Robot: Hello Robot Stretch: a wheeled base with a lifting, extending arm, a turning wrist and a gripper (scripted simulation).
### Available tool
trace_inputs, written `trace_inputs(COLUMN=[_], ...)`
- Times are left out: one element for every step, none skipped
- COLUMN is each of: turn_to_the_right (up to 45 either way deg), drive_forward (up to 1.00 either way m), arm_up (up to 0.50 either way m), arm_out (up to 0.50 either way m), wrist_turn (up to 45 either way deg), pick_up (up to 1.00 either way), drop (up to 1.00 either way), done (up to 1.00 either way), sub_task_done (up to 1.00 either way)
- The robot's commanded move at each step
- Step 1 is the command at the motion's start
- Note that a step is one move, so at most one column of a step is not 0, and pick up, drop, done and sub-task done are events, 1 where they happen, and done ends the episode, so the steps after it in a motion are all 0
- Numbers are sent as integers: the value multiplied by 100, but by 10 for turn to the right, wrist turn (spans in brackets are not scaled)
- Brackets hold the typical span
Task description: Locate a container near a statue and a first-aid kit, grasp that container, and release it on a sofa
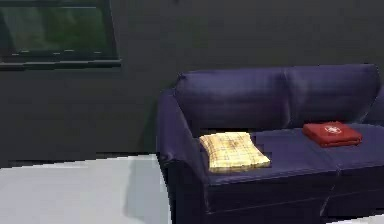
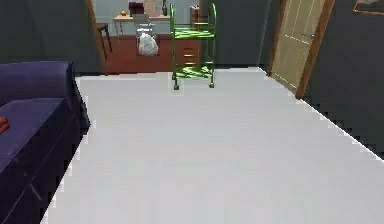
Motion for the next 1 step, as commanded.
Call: trace_inputs(turn_to_the_right=[-450], drive_forward=[0], arm_up=[0], arm_out=[0], wrist_turn=[0], pick_up=[0], drop=[0], done=[0], sub_task_done=[0])
